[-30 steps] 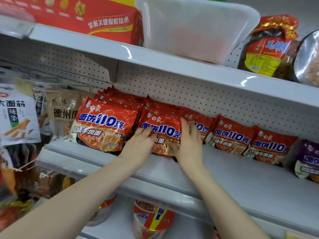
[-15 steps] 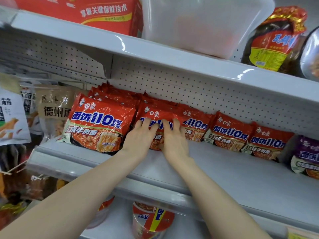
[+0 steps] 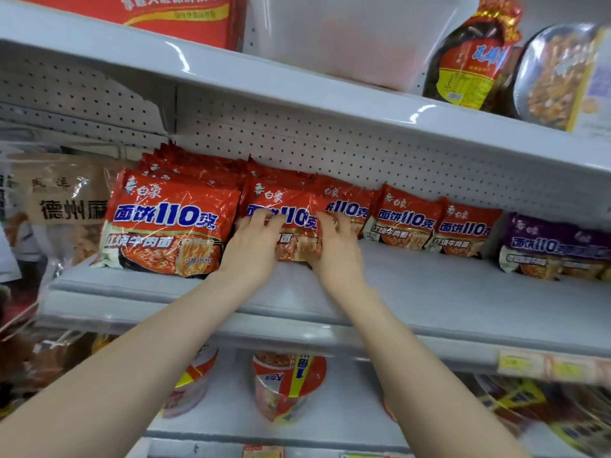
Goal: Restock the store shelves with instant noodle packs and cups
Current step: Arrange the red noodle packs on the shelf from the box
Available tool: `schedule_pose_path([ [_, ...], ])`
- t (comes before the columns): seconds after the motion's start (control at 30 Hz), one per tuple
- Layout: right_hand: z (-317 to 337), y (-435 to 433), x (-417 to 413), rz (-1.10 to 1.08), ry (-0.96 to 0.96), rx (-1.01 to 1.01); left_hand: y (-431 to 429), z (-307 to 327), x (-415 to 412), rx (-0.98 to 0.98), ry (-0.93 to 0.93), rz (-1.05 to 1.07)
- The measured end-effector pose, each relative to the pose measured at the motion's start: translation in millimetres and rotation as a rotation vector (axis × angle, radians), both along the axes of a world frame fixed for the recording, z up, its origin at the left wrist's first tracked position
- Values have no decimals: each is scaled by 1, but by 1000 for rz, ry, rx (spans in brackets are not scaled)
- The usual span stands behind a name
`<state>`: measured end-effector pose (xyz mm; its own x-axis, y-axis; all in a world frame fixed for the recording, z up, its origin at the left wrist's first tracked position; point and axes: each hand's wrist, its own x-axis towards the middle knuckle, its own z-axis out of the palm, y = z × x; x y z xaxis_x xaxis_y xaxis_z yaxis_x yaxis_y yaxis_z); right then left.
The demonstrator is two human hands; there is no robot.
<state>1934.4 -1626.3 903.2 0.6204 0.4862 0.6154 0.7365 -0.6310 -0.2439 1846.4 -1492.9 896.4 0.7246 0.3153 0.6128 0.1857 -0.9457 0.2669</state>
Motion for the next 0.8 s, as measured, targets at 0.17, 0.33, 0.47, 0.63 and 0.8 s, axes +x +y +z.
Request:
schedule_pose_path([
  [0.17, -8, -53, -34, -66, -16, 145, -41, 2, -20, -97, -135, -200],
  [0.33, -32, -123, -66, -179, -36, 172, -96, -14, -26, -151, -143, -422],
  [0.47, -54, -189, -91, -290, -46, 147, -138, -36, -30, -162, -134, -565],
  [0.63, -85, -265, -111, -401, -35, 143, -192, -67, -34, -130, -86, -728],
  [0.8, -112, -332, -120, -443, 23, 153, -257, -95, -31, -109, -11, -766],
])
